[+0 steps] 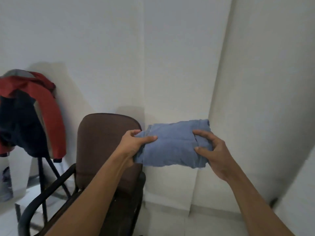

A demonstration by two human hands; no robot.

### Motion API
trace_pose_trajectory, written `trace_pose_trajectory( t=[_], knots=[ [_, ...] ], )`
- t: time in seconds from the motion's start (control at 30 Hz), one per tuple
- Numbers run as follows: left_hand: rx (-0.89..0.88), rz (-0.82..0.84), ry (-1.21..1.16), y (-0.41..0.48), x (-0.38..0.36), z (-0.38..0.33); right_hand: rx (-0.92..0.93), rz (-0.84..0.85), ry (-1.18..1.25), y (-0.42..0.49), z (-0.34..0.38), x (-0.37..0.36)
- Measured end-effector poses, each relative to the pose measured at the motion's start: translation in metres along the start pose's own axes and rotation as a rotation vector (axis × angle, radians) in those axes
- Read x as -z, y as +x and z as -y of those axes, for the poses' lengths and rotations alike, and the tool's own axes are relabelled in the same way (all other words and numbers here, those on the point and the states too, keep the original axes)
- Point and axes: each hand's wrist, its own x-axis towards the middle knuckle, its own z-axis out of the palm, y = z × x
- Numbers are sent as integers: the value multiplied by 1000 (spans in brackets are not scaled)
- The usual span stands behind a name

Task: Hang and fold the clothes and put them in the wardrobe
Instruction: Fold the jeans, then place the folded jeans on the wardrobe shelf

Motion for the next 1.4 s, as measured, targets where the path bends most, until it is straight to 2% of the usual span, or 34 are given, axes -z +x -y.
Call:
trace_pose_trajectory(
  t=[0.1, 0.23, 0.43, 0.63, 0.83, 0.93, 1.0, 1.1, 1.23, 1.4],
  knots=[
    [-158, 50, 98, -9, -56, 21, -60, -146, -23, -44, 9, 45],
    [-334, 273, 140, -34, -132, 40, -29, -416, -36, -104, 25, 103],
    [-391, 454, 55, -93, -246, 65, 43, -656, -158, -210, 54, 189],
    [-446, 703, 12, -170, -352, 68, 111, -871, -341, -338, 113, 241],
    [-471, 1034, 48, -255, -433, 60, 217, -1057, -666, -463, 185, 245],
    [-317, 1188, 44, -306, -468, 51, 211, -1140, -790, -525, 216, 235],
    [-242, 1229, 64, -347, -489, 47, 191, -1189, -830, -564, 234, 225],
    [-341, 1306, 97, -411, -514, 49, 164, -1290, -882, -620, 255, 208],
    [-364, 1435, 17, -481, -543, 56, 148, -1459, -909, -685, 277, 194],
    [-403, 1546, -54, -537, -579, 66, 103, -1590, -929, -739, 294, 190]
  ],
)
